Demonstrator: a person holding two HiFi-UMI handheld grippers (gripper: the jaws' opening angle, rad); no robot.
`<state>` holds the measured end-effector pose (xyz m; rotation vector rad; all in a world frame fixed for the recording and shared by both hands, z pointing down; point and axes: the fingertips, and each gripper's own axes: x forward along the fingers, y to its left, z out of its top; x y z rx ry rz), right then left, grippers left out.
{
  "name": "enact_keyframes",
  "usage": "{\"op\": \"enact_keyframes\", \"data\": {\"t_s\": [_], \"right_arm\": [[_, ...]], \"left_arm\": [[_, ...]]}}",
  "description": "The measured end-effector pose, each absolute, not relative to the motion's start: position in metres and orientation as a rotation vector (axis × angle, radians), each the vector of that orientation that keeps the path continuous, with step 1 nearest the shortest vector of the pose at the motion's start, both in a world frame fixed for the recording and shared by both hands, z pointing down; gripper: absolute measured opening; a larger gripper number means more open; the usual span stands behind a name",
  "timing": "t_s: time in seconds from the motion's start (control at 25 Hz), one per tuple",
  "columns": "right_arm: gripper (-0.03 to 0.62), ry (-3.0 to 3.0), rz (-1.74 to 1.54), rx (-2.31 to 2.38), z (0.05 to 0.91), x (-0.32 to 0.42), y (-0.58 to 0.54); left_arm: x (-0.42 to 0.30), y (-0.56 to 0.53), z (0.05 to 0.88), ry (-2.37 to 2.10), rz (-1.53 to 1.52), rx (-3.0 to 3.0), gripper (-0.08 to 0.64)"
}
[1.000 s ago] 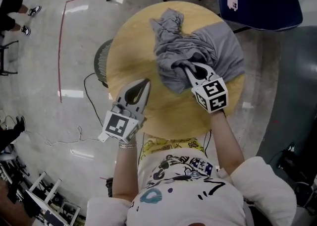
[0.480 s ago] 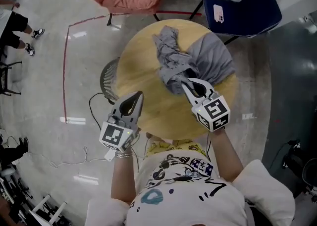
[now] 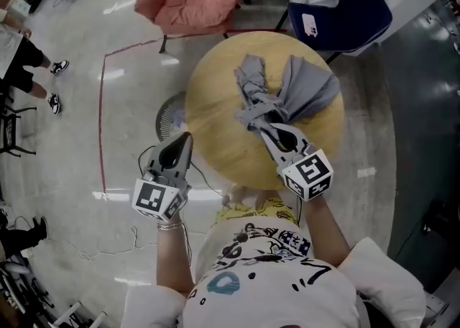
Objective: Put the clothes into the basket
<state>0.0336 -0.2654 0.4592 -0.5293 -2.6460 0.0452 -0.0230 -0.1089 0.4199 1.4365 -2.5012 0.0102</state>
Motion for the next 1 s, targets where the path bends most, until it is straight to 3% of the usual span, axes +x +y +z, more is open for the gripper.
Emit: {"op": "enact_keyframes", "data": {"t_s": [0.68, 1.0], "right_arm": [[0.049, -2.677, 0.031, -0.758, 0.434, 0.161, -0.199], [0.049, -2.669, 0.061, -0.846, 0.423, 0.182, -0.164]], "left_arm": [[0.112, 0.003, 0.395, -2.685, 0.072, 1.122, 0.011], [0.153, 0.042, 0.387, -2.695, 0.088, 1.016, 0.011]]}}
